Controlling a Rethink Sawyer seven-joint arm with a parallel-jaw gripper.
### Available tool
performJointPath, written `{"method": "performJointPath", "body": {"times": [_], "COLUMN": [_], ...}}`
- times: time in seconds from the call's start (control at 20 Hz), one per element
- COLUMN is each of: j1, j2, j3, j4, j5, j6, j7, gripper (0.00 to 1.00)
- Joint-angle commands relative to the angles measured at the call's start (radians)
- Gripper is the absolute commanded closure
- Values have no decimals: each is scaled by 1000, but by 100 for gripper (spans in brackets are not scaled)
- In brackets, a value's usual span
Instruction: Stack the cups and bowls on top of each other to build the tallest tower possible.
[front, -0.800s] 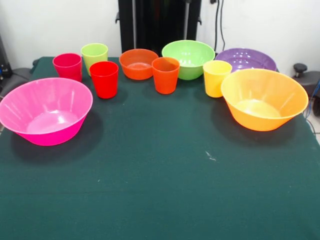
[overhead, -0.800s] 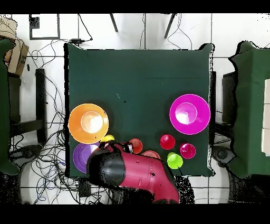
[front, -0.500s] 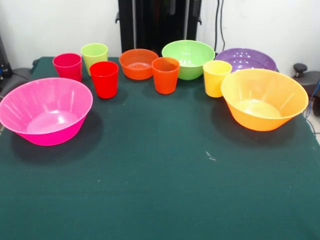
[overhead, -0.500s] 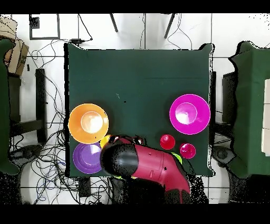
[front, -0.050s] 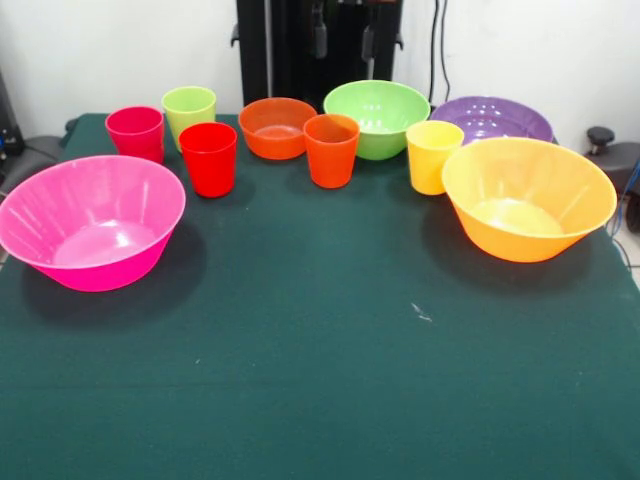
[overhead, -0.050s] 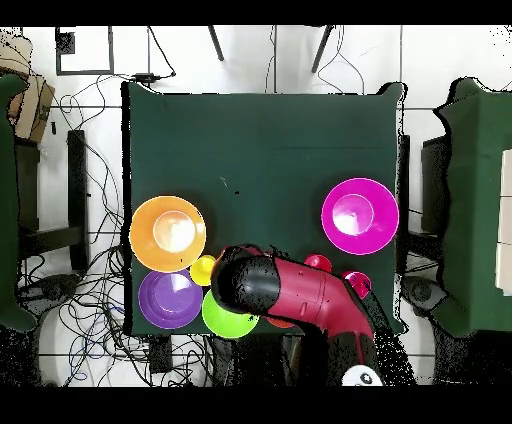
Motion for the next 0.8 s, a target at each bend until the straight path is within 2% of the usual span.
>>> {"method": "performJointPath", "body": {"times": [0.05, 0.8], "j1": [-33, -109], "j2": [101, 120], "j3": [119, 157], "j4": [-86, -142], "j5": [-100, -165], "j6": [-85, -58], "j7": [-32, -60], "gripper": [0, 0]}}
